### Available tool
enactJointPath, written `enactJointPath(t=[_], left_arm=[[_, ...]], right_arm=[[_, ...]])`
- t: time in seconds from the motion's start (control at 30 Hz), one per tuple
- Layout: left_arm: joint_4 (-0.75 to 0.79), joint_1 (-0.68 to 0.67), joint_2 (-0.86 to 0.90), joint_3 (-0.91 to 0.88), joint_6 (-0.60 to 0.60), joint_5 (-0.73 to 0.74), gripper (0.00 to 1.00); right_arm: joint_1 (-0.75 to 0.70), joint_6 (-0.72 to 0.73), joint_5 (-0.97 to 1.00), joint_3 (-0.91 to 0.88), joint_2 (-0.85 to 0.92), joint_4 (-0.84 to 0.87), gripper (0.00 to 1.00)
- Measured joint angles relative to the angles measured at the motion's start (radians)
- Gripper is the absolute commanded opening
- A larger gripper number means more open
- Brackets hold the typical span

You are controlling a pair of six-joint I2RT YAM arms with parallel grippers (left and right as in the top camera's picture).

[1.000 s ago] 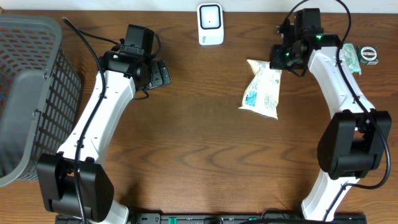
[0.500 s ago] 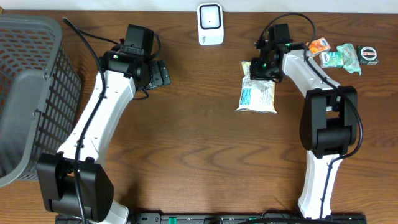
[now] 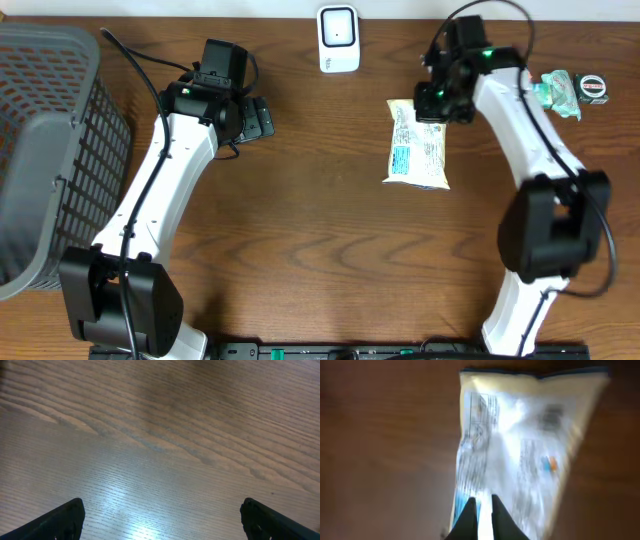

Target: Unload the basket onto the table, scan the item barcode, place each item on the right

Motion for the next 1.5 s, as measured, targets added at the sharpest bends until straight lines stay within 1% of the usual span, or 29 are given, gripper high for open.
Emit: enactJointPath(t=[0.03, 0.13, 0.23, 0.37, 0.5, 0.6, 0.67, 0.7, 0.8, 0.87, 0.93, 1.0, 1.03, 1.1, 1.13, 1.27, 1.43, 1.47, 1.5], left_arm=[[0.000, 0.000, 0.000, 0.000, 0.000, 0.000, 0.97], [0.000, 0.000, 0.000, 0.000, 0.000, 0.000, 0.98], [0.000, 0.000, 0.000, 0.000, 0.000, 0.000, 0.98], [0.000, 0.000, 0.000, 0.000, 0.000, 0.000, 0.98], [0.000, 0.000, 0.000, 0.000, 0.000, 0.000, 0.98], [0.000, 0.000, 0.000, 0.000, 0.000, 0.000, 0.98], [0.000, 0.000, 0.000, 0.000, 0.000, 0.000, 0.98], [0.000, 0.000, 0.000, 0.000, 0.000, 0.000, 0.98], [0.000, 0.000, 0.000, 0.000, 0.000, 0.000, 0.98], [0.000, 0.000, 0.000, 0.000, 0.000, 0.000, 0.98], [0.000, 0.000, 0.000, 0.000, 0.000, 0.000, 0.98], [0.000, 0.000, 0.000, 0.000, 0.000, 0.000, 0.98], [0.000, 0.000, 0.000, 0.000, 0.000, 0.000, 0.98], [0.000, 0.000, 0.000, 0.000, 0.000, 0.000, 0.98], [0.000, 0.000, 0.000, 0.000, 0.000, 0.000, 0.98], [0.000, 0.000, 0.000, 0.000, 0.000, 0.000, 0.98], [0.000, 0.000, 0.000, 0.000, 0.000, 0.000, 0.98], [-0.001, 0.000, 0.000, 0.000, 0.000, 0.000, 0.98], [0.000, 0.000, 0.000, 0.000, 0.000, 0.000, 0.98]], right_arm=[[0.000, -0.001, 0.008, 0.006, -0.016, -0.032, 0.02], [0.000, 0.000, 0.030, 0.006, -0.034, -0.087, 0.03], [0.000, 0.000, 0.045, -0.042, -0.020, -0.094, 0.03], [0.015, 0.000, 0.057, -0.174, 0.000, -0.018, 0.04], [0.038, 0.008, 0.059, -0.306, 0.018, 0.082, 0.01], [0.039, 0.022, 0.054, -0.323, 0.020, 0.087, 0.01], [0.035, 0.028, 0.055, -0.309, 0.020, 0.076, 0.04], [0.034, 0.030, 0.055, -0.296, 0.020, 0.063, 0.08], [0.016, 0.042, 0.058, -0.206, 0.021, -0.005, 0.27], [-0.013, 0.030, 0.058, -0.117, 0.021, -0.045, 0.50], [-0.038, 0.016, 0.060, -0.062, 0.020, -0.064, 0.57], [-0.067, 0.003, 0.061, -0.026, 0.016, -0.077, 0.68], [-0.079, -0.002, 0.062, -0.021, 0.013, -0.082, 0.76], [-0.105, -0.013, 0.058, -0.022, 0.011, -0.090, 0.97], [-0.114, -0.016, 0.054, -0.025, 0.011, -0.087, 0.99], [-0.156, -0.054, -0.002, -0.089, 0.011, -0.022, 0.99], [-0.176, -0.083, -0.145, -0.272, 0.013, 0.162, 0.99], [-0.176, -0.085, -0.166, -0.303, 0.013, 0.201, 0.99], [-0.175, -0.080, -0.191, -0.344, 0.013, 0.253, 0.95]])
